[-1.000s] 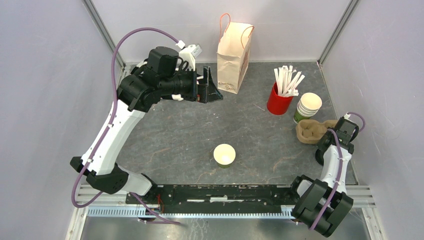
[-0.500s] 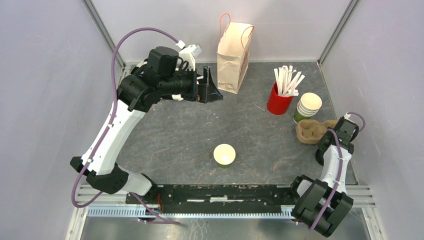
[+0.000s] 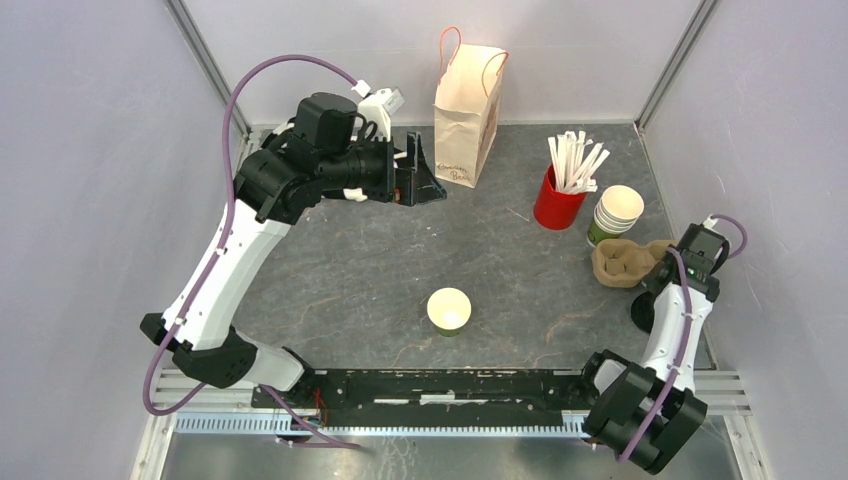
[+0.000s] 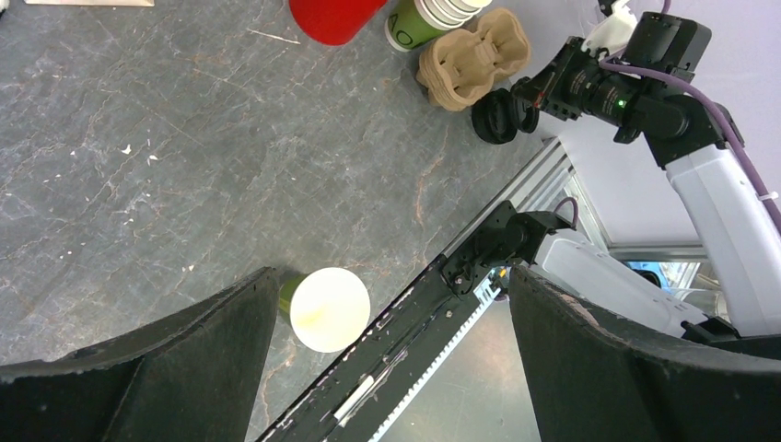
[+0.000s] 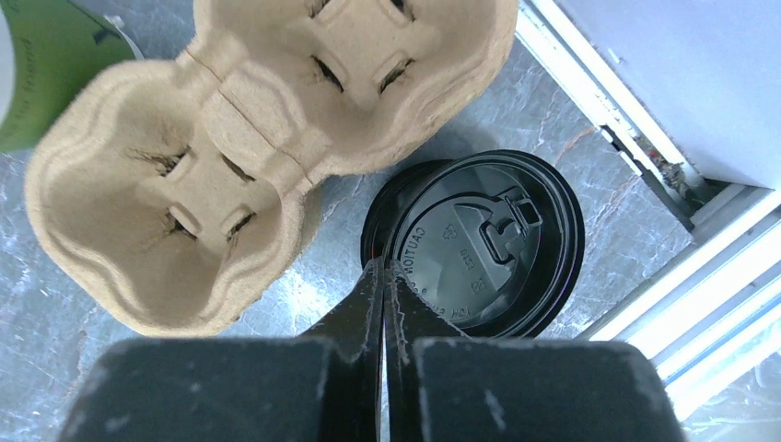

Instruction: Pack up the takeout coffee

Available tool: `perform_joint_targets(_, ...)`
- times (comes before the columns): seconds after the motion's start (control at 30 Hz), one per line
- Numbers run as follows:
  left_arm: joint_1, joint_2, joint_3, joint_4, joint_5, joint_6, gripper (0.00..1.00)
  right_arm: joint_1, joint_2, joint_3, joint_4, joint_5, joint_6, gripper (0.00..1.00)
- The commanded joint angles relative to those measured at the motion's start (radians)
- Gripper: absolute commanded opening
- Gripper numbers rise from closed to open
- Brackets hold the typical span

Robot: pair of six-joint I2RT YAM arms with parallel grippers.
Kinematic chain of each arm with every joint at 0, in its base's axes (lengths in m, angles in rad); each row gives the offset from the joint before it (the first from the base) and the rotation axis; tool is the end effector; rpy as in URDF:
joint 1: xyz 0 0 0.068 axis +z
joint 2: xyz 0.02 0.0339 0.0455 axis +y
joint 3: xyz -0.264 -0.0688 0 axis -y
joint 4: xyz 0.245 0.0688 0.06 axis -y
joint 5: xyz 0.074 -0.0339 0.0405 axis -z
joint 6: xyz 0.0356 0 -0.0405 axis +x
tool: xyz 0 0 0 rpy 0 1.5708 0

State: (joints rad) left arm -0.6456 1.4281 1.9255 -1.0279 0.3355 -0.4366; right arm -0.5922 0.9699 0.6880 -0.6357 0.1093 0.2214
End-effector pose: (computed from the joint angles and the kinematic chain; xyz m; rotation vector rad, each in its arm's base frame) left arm 0.2022 -0.1670 0.4900 0.4459 2.1865 -0.9776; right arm 0.1548 -0.1089 0.2339 1.0333 2.2811 -0.2910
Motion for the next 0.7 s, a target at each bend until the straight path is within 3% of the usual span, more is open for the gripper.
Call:
perform_joint_targets(0.0, -0.003, -0.018, 0.017, 0.048, 0.022, 0.027, 1.00, -0.004, -0.010, 0.076, -0.039, 0.046, 0.042, 0.00)
perform_joint_targets(0.2, -0.003, -0.019, 0.015, 0.048, 0.018, 0.027, 1.00, 0.018, 0.004, 0.193, -0.072, 0.021, 0.042, 0.00)
perform_joint_targets(0.37, -0.004, -0.011, 0.015, 0.051, 0.018, 0.020, 1.00, 0.076, 0.021, 0.333, -0.056, -0.087, 0.022, 0.00)
perform_joint_targets(0.67, 0.005, 0.018, 0.033, 0.048, -0.012, -0.024, 1.00, 0.262, 0.089, 0.517, 0.203, -0.607, 0.108, 0.00)
